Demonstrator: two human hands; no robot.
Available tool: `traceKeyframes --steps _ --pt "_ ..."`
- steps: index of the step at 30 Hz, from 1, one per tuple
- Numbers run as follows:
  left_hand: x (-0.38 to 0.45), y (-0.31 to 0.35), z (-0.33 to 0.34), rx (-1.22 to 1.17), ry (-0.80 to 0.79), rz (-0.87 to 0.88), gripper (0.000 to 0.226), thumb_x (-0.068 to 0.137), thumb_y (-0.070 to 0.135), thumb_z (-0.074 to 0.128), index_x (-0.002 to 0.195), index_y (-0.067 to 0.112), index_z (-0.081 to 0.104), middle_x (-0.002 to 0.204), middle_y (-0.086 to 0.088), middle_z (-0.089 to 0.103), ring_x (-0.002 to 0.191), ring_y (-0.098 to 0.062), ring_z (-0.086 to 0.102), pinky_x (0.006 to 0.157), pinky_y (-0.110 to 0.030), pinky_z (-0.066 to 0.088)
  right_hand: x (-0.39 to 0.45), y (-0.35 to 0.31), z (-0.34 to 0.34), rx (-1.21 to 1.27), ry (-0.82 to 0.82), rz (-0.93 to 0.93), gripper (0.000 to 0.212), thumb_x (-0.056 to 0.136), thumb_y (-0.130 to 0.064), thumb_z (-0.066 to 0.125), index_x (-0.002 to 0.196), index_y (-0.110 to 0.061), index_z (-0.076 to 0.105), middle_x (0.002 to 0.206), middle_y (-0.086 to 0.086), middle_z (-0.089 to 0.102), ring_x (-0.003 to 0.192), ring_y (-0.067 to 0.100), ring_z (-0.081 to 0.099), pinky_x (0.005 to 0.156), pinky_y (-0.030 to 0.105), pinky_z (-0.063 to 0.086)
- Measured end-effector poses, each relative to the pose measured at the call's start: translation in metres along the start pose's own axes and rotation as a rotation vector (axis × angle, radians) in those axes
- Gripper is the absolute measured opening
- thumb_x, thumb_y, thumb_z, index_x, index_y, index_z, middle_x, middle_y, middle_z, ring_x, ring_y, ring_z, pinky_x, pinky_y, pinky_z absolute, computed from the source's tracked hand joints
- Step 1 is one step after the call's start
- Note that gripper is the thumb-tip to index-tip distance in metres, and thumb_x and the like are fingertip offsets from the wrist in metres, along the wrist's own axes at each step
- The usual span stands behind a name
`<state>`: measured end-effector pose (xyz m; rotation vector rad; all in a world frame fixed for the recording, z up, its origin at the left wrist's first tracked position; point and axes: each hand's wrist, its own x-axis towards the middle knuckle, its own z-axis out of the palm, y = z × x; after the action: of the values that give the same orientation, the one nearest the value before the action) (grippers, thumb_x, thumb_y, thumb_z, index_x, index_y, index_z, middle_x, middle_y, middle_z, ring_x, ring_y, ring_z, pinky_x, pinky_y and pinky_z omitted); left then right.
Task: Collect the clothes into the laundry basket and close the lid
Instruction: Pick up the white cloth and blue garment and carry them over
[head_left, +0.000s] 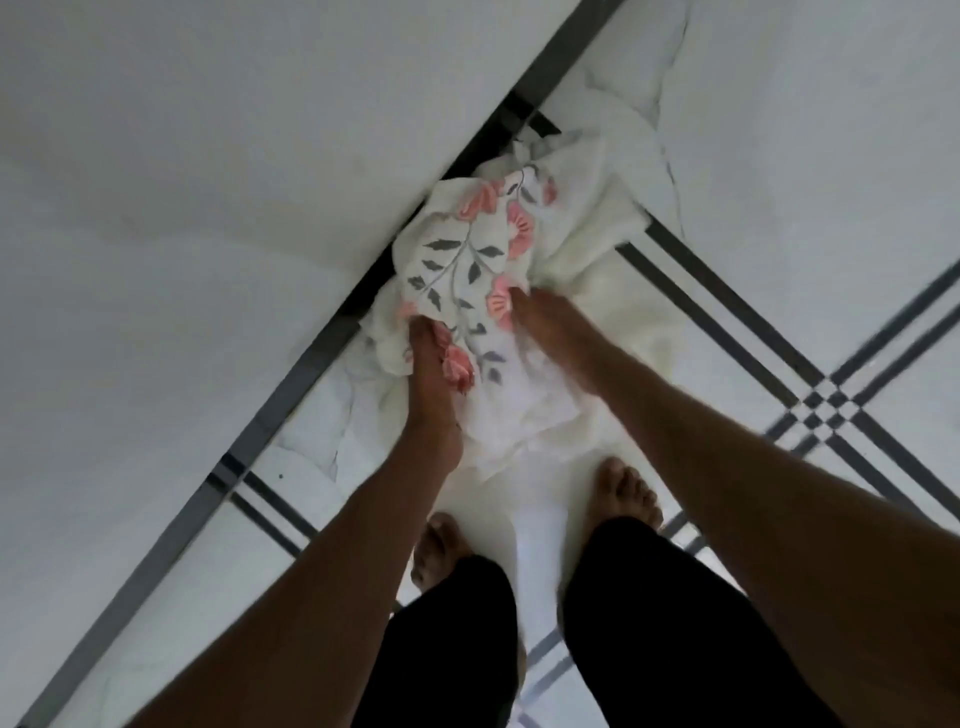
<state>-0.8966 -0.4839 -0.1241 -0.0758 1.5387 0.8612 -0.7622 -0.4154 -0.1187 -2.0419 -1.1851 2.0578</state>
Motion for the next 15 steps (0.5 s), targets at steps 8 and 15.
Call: traceKeyframes --steps 8,15 --pt "-0.203 0.046 0.049 0.445 -0.211 0.011 0.1 0.066 0.072 0.077 0.143 0.013 0.054 0.143 -0.01 0.061 0.132 -0.019 0.059 0.114 -0.037 0.044 -0.23 -0.003 -0.012 0.695 -0.051 0.159 0.042 0.076 -0.055 0.057 0.104 -0.028 0.072 0.096 -0.008 0.075 0.099 0.014 0.067 0.089 0.037 0.054" --pt "-0.312 0.053 0.1 0.769 -0.38 0.236 0.054 0.078 0.034 0.084 0.126 0.014 0.069 0.126 -0.001 0.073 0.118 -0.017 0.068 0.112 -0.039 0.048 -0.401 0.006 -0.066 1.264 0.126 0.158 0.06 0.098 -0.056 0.038 0.121 -0.01 0.069 0.094 0.007 0.075 0.083 0.021 0.07 0.073 0.036 0.055"
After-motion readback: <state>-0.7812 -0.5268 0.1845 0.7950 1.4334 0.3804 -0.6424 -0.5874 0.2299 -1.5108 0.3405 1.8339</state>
